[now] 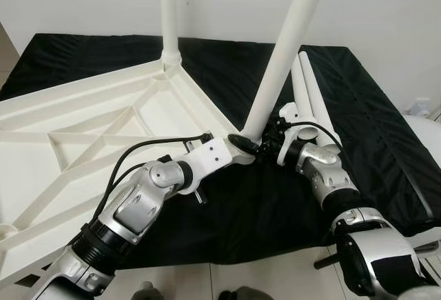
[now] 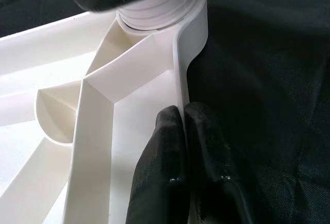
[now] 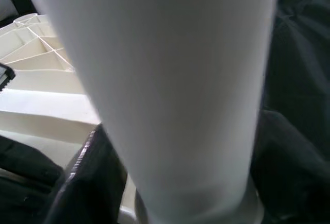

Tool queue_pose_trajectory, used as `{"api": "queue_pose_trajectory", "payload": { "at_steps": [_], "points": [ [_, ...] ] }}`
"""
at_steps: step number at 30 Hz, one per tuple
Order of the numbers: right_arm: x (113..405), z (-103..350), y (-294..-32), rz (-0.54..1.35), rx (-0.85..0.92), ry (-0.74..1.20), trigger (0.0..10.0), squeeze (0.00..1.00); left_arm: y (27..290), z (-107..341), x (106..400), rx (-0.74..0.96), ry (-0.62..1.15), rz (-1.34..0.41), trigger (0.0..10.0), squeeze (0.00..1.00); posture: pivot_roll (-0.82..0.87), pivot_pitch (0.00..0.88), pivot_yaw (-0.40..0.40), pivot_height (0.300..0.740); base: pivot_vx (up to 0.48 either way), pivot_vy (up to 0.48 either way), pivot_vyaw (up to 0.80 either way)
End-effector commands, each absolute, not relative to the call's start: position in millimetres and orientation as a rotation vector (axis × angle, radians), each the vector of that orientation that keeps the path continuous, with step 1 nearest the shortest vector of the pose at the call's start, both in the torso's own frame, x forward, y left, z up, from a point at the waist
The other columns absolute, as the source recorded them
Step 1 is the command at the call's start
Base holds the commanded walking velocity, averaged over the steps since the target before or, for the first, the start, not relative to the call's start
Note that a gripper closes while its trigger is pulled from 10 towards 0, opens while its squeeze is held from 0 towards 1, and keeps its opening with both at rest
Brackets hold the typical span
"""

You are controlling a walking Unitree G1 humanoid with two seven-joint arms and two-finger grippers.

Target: Building children table

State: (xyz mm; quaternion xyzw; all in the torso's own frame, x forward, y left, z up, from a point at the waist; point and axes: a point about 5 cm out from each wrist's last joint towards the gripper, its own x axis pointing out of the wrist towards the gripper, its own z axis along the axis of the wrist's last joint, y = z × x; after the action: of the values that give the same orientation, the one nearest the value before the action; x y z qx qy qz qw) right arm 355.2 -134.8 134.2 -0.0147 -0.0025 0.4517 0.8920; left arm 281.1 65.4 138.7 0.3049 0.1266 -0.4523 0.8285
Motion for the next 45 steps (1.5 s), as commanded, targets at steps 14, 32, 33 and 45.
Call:
{"api": "queue_pose_trajectory", "payload": {
  "at_steps": [14, 32, 33, 45],
  "points": [
    [359.6, 140.5, -136.4, 0.935, -0.053, -0.043, 0.0, 0.00, 60.5, 137.0, 275.9, 0.662, 0.267, -0.976, 10.0, 0.00, 0.08, 0.000, -0.069, 0.740, 0.000, 0.000, 0.00],
    [345.9, 125.0, -135.0, 0.795, 0.023, -0.084, 10.0, 0.00, 57.4, 131.6, 266.9, 0.659, 0.274, -1.005, 10.0, 0.00, 0.07, 0.000, -0.078, 0.740, 0.000, 0.000, 0.00],
    [342.6, 123.4, -131.4, 0.774, 0.040, -0.097, 10.0, 0.00, 57.3, 130.7, 265.5, 0.659, 0.277, -1.009, 10.0, 0.00, 0.07, 0.000, -0.079, 0.740, 0.000, 0.000, 0.00],
    [323.7, 123.9, -110.1, 0.612, 0.053, -0.152, 10.0, 0.00, 57.4, 126.4, 255.4, 0.656, 0.287, -1.039, 10.0, 0.00, 0.05, 0.000, -0.080, 0.740, 0.000, 0.000, 0.00]
  ]
}}
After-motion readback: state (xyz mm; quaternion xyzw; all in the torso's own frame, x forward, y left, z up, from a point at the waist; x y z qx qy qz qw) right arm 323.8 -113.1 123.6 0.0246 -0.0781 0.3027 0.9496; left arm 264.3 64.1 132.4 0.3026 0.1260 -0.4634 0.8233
